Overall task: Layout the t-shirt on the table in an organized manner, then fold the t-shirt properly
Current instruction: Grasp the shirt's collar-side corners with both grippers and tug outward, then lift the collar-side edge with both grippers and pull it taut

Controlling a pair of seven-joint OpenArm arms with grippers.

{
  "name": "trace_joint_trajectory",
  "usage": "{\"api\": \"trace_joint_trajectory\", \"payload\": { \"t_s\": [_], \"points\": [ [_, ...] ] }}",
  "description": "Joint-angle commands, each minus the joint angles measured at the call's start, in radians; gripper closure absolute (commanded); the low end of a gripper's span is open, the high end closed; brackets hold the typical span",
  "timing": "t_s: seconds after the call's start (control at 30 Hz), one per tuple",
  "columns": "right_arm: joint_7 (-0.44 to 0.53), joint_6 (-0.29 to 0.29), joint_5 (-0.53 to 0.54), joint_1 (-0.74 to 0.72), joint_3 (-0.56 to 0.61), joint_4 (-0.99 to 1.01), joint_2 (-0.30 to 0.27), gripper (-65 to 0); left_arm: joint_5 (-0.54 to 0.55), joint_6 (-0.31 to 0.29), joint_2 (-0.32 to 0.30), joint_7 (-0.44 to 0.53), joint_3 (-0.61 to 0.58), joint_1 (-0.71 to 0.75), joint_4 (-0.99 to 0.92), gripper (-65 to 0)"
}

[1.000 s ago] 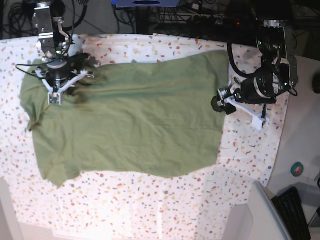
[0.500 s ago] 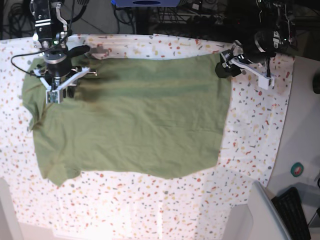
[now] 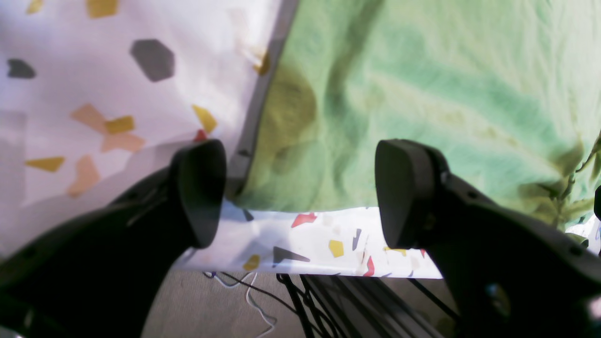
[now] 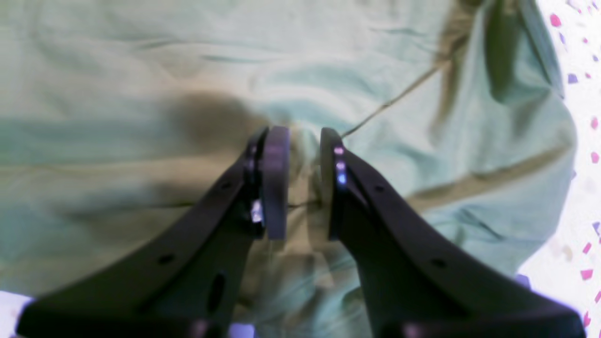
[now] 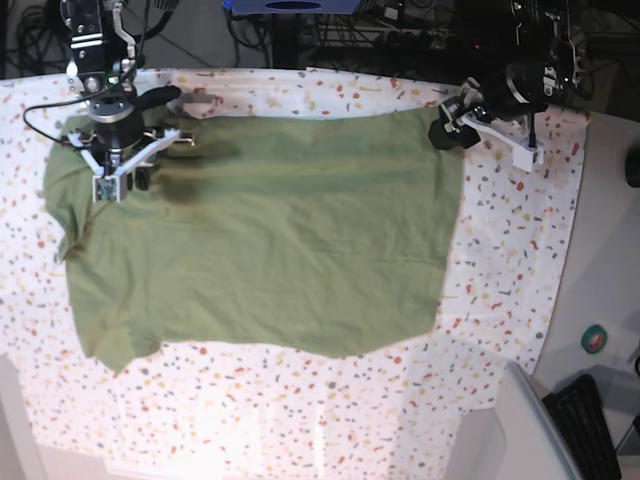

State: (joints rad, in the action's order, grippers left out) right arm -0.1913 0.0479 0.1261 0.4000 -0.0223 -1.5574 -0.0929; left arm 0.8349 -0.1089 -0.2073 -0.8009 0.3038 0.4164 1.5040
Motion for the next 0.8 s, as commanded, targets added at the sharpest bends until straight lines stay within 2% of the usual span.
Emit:
{"api": "trace_joint_trajectory", "payload": {
  "t_s": [0.0, 0.1, 0.17, 0.23, 0.3, 0.4, 0.43, 0.47, 0.63, 0.77],
  "points": [
    [0.022, 0.007, -0.003, 0.006, -0.008, -0.015, -0.006, -12.0, 0.005, -0.007, -0.001, -0.015, -0.013, 0.005, 0.008, -47.6],
    [0.022, 0.007, 0.004, 0.012, -0.069, -0.021, 0.002, -12.0, 0.005, -0.007, -0.001, -0.015, -0.058, 0.003, 0.007, -46.4],
    [0.022, 0.007, 0.004, 0.004, -0.147, -0.019, 0.029, -12.2, 0.005, -0.007, -0.001, -0.015, -0.078, 0.003, 0.004, -46.1],
    [0.022, 0.0, 0.004, -0.005, -0.224, -0.021, 0.048, -13.8, 0.005, -0.007, -0.001, -0.015, -0.084, 0.003, -0.015, -42.6],
    [0.022, 0.0, 0.004, -0.013, -0.287, -0.021, 0.051, -21.2, 0.005, -0.007, -0.005, -0.015, -0.087, 0.003, -0.039, -32.6],
    [0.022, 0.0, 0.004, -0.006, -0.336, -0.021, 0.051, -31.8, 0.005, -0.007, -0.007, -0.019, -0.081, -0.003, -0.052, -10.7],
    [0.022, -0.001, 0.004, -0.002, -0.339, -0.021, 0.051, -32.0, 0.005, -0.007, -0.008, -0.019, -0.079, -0.003, -0.055, -3.8],
    [0.022, -0.001, 0.004, 0.004, -0.342, -0.021, 0.049, -31.4, 0.005, -0.007, -0.01, -0.021, -0.079, -0.003, -0.055, 0.0],
    [0.022, -0.001, 0.002, 0.017, -0.344, -0.015, 0.045, -29.4, 0.005, -0.007, -0.037, -0.021, -0.074, -0.007, -0.047, 0.0],
    [0.022, -0.001, -0.001, -0.022, -0.334, -0.012, 0.0, -29.3, 0.005, -0.007, -0.07, -0.021, -0.076, -0.043, -0.049, 0.0]
  ]
}}
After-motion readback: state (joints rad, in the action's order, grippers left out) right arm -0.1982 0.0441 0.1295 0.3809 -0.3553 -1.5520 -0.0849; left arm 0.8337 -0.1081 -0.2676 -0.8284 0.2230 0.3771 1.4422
